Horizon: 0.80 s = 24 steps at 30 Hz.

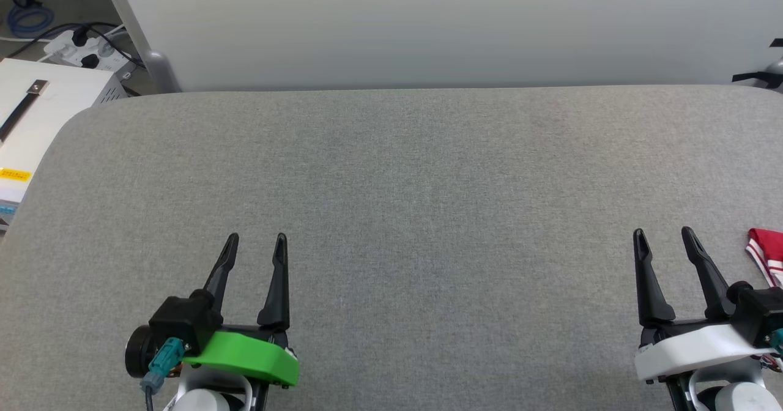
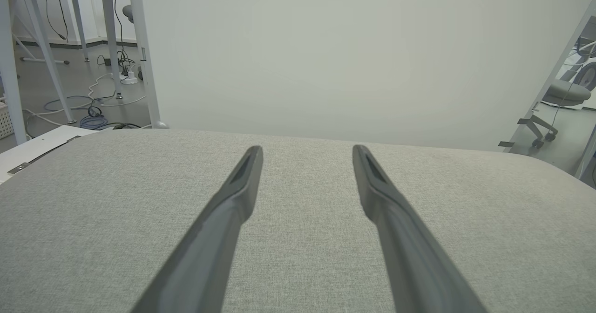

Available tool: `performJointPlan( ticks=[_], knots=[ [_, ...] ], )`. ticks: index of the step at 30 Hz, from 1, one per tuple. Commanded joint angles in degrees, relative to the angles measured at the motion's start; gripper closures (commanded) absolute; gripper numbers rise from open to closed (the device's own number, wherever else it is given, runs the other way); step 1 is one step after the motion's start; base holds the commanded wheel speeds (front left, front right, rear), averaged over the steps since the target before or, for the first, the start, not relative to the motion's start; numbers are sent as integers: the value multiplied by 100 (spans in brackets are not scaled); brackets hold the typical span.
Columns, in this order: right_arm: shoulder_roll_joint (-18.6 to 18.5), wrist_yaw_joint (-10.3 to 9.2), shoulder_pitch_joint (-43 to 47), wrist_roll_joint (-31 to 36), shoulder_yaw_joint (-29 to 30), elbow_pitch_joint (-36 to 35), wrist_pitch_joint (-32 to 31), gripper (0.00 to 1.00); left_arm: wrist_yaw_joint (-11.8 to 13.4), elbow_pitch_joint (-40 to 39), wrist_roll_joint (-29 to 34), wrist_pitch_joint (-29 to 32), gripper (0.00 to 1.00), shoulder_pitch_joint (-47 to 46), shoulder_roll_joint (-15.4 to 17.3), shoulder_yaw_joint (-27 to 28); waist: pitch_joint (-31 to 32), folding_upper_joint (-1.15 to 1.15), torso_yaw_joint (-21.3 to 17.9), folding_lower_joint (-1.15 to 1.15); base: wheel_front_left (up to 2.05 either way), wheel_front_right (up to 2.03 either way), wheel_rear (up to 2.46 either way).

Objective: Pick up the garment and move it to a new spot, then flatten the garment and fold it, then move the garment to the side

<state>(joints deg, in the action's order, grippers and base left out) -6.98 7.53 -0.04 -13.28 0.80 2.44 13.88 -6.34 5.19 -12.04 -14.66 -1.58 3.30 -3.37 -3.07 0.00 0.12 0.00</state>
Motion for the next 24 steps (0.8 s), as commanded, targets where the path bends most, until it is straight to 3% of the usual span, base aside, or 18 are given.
performJointPlan(
  ticks=[1, 13, 14, 24],
  knots=[
    [-26, -4, 7, -21, -12, 15, 31, 0, -36, -18, 54, -33, 0, 66, -30, 23, -6, 0, -2, 0, 0, 0, 0],
    [-57, -4, -12, -34, -96, -11, 55, 0, -69, 11, 37, -34, 0, 53, -41, -5, -81, 0, -4, 0, 0, 0, 0],
    [-41, 0, -1, -2, -89, -4, 2, 100, -43, 3, 22, 0, 100, 0, -13, -3, -81, 0, -5, 0, 0, 0, 0],
    [-12, 0, 0, 81, -88, -19, -87, 100, 0, -30, 95, 98, 100, 9, -12, 18, -58, 0, -6, 0, 0, 0, 0]
  ],
)
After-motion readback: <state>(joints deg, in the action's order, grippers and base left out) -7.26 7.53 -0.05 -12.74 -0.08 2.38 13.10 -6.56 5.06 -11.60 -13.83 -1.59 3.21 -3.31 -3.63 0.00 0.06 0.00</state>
